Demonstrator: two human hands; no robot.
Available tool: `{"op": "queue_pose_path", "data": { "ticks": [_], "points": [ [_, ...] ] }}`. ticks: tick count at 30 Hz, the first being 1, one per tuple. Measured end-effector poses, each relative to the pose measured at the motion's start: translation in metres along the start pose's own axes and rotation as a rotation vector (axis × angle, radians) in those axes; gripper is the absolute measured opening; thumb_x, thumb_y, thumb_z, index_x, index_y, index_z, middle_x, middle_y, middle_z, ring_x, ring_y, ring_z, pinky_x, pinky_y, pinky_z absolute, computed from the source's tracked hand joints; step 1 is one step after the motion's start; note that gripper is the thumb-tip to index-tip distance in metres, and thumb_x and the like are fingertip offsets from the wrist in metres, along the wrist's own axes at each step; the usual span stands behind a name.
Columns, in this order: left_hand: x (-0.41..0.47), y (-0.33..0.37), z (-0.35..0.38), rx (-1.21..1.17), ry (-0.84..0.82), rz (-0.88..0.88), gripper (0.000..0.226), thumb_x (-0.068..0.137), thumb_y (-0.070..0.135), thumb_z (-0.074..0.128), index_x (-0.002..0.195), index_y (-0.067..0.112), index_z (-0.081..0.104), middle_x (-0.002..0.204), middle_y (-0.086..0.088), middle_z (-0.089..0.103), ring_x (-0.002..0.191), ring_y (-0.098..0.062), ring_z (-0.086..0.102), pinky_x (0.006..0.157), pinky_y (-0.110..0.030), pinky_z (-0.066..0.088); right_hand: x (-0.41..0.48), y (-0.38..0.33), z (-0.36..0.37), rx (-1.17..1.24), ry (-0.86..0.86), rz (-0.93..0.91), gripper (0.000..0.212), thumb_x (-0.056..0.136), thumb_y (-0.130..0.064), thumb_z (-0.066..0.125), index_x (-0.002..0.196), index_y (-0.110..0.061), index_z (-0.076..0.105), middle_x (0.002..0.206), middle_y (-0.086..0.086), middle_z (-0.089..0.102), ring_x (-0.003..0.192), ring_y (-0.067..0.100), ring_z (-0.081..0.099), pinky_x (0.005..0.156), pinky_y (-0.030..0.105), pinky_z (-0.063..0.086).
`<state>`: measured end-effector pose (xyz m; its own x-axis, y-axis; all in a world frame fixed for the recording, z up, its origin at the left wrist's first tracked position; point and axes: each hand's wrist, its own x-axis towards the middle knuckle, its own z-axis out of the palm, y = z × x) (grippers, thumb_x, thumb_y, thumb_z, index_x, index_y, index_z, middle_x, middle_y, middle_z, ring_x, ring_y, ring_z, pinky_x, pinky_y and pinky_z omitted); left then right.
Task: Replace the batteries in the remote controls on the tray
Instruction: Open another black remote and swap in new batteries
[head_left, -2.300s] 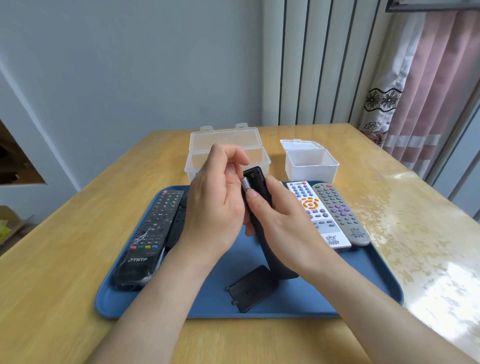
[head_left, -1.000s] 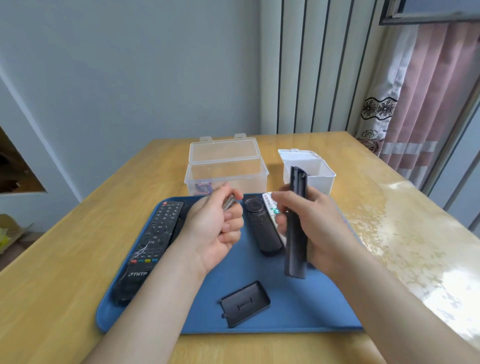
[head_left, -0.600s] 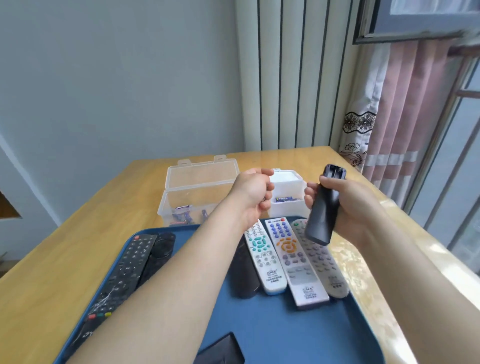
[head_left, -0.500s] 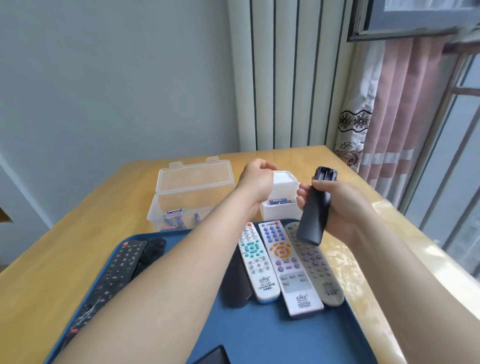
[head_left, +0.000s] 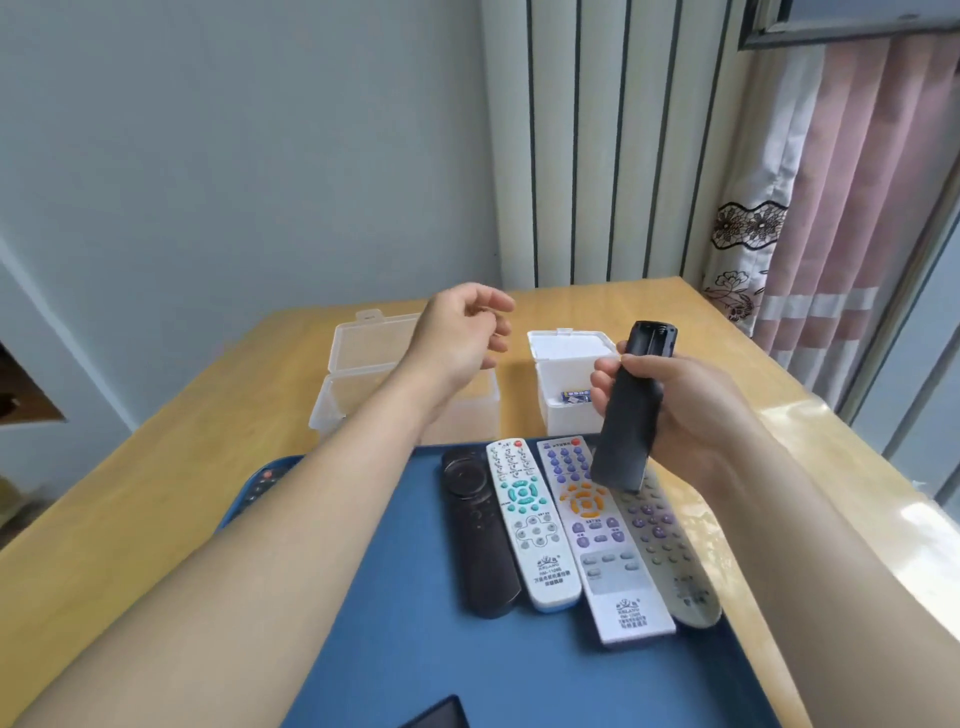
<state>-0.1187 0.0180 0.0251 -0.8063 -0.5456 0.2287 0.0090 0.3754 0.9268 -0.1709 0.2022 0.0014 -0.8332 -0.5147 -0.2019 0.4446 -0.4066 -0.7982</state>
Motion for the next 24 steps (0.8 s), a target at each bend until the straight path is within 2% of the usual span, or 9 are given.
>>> {"op": "queue_pose_path", "data": {
  "ticks": [3,7,11,14,17,19,21,24],
  "points": [
    [-0.009,-0.012,-0.053,0.154,0.042,-0.028,0.036,0.088,-0.009,0.035,0.081,0.014,0.063,0.074,-0.005,0.063,0.060,-0.013,0.056,0.054,-0.020,0.046,-0.008,0.009,0.021,-0.100,-0.095,-0.023,0.018,0.093,0.004,0.055,0.111,0.004,0.056,0.092,0.021,0.063,0.080,0.029,0.068,0.075,0.038,0.061],
    [-0.014,-0.031,-0.105,0.364,-0.024,-0.128,0.038,0.085,-0.012,0.039,0.075,0.014,0.065,0.074,-0.005,0.068,0.062,-0.016,0.060,0.061,-0.025,0.049,-0.015,0.024,0.053,-0.343,-0.199,-0.041,0.016,0.091,0.005,0.058,0.107,0.003,0.058,0.095,0.023,0.065,0.073,0.030,0.071,0.066,0.035,0.062],
    [-0.013,-0.044,-0.132,0.605,-0.142,-0.140,0.028,0.083,-0.008,0.054,0.075,0.014,0.070,0.075,-0.003,0.072,0.065,-0.015,0.064,0.069,-0.025,0.051,-0.008,0.037,0.083,-0.794,-0.238,-0.123,0.016,0.093,-0.003,0.059,0.109,-0.002,0.061,0.098,0.015,0.070,0.063,0.018,0.059,0.050,0.023,0.054],
    [-0.007,-0.044,-0.134,0.767,-0.243,-0.136,0.017,0.080,0.000,0.066,0.085,0.014,0.075,0.071,0.004,0.070,0.057,-0.005,0.059,0.063,-0.017,0.048,0.005,0.040,0.099,-1.098,-0.275,-0.193,0.014,0.088,-0.005,0.062,0.101,-0.009,0.064,0.091,0.010,0.068,0.066,0.016,0.055,0.045,0.019,0.049],
    [0.006,-0.045,-0.135,0.860,-0.359,-0.142,0.015,0.079,0.007,0.071,0.087,0.017,0.077,0.069,0.007,0.069,0.054,0.000,0.058,0.056,-0.013,0.048,0.022,0.042,0.120,-1.353,-0.300,-0.258,0.011,0.085,-0.004,0.063,0.095,-0.008,0.067,0.094,0.014,0.070,0.069,0.021,0.059,0.052,0.025,0.054],
    [0.014,-0.046,-0.130,0.953,-0.449,-0.131,0.015,0.079,0.012,0.074,0.091,0.019,0.077,0.080,0.006,0.072,0.068,-0.004,0.064,0.065,-0.019,0.053,0.032,0.044,0.132,-1.485,-0.289,-0.275,0.011,0.083,-0.005,0.064,0.092,-0.008,0.068,0.085,0.011,0.068,0.064,0.023,0.060,0.062,0.033,0.058],
    [0.018,-0.047,-0.123,1.053,-0.524,-0.123,0.015,0.078,0.018,0.078,0.092,0.021,0.075,0.091,0.006,0.072,0.082,-0.010,0.065,0.069,-0.023,0.052,0.042,0.046,0.142,-1.609,-0.302,-0.258,0.010,0.082,-0.006,0.065,0.092,-0.007,0.067,0.076,0.007,0.063,0.057,0.022,0.059,0.065,0.034,0.058],
    [0.022,-0.048,-0.115,1.123,-0.597,-0.110,0.013,0.076,0.022,0.080,0.080,0.029,0.070,0.081,0.012,0.067,0.082,-0.013,0.062,0.060,-0.021,0.047,0.058,0.051,0.155,-1.730,-0.311,-0.241,0.011,0.083,-0.004,0.064,0.095,-0.006,0.065,0.071,0.003,0.069,0.055,0.019,0.061,0.064,0.033,0.059]
  ]
}}
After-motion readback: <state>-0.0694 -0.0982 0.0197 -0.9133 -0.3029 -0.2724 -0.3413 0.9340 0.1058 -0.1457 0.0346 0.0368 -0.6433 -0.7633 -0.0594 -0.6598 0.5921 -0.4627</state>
